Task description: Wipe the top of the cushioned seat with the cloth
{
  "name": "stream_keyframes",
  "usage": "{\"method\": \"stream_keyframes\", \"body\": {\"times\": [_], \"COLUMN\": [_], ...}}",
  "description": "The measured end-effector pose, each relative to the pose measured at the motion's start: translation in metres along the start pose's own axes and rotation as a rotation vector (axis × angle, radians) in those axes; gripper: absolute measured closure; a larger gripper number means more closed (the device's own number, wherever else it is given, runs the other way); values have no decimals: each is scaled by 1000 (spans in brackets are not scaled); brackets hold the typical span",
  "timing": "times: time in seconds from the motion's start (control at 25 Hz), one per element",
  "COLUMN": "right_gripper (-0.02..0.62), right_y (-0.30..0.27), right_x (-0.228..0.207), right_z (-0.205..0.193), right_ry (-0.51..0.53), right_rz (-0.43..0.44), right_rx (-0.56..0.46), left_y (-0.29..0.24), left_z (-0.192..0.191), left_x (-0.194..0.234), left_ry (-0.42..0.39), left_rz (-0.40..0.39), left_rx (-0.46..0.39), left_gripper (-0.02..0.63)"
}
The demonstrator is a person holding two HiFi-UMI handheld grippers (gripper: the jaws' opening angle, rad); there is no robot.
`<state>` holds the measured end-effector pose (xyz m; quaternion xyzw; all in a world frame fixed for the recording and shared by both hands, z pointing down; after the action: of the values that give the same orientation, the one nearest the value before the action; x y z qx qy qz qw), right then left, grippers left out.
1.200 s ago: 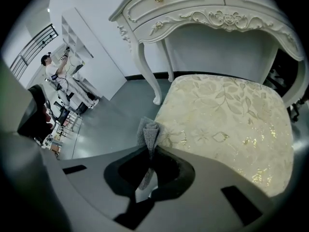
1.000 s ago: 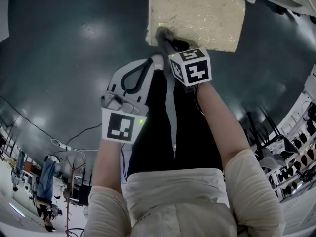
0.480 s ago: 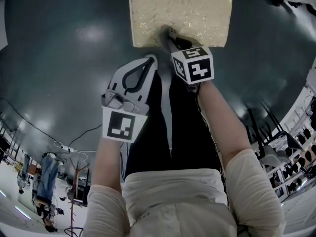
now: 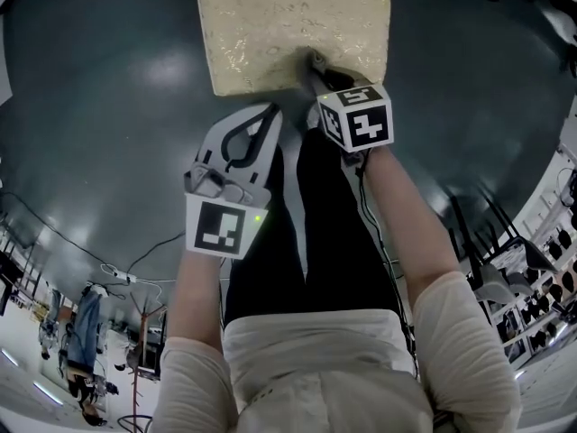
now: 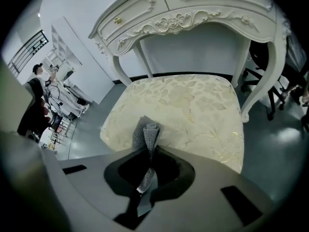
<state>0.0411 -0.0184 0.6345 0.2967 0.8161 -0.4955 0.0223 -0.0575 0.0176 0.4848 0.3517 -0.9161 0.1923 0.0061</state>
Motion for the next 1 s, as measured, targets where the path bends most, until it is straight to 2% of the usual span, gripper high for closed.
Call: {"method": "stream_keyframes", "body": {"times": [0.68,1.0], "right_gripper": [568,568], "right_y": [56,74], "right_x": [-94,-138], "right_z": [-14,-39], "right_ry": [-53,-80], "right_rz": [-93,-171], "right_rx": [4,44], "left_y": [-58,-76], "left_z": [13,17], "left_x": [-56,-79], "left_ry": [7,1], "left_rz": [-28,-34], "left_rx": [0,-12], "left_gripper": [604,604]}}
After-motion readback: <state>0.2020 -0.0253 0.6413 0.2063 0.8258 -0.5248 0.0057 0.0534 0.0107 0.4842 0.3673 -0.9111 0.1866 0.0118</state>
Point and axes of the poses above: the fingertips, and each gripper's own axes: y backward along the fingers, x to its left, z out of its top, the point moved 3 cm from there along y, backward along the fingers, and after that the axes turned 11 degrees about -x, right-handed, at the moved point
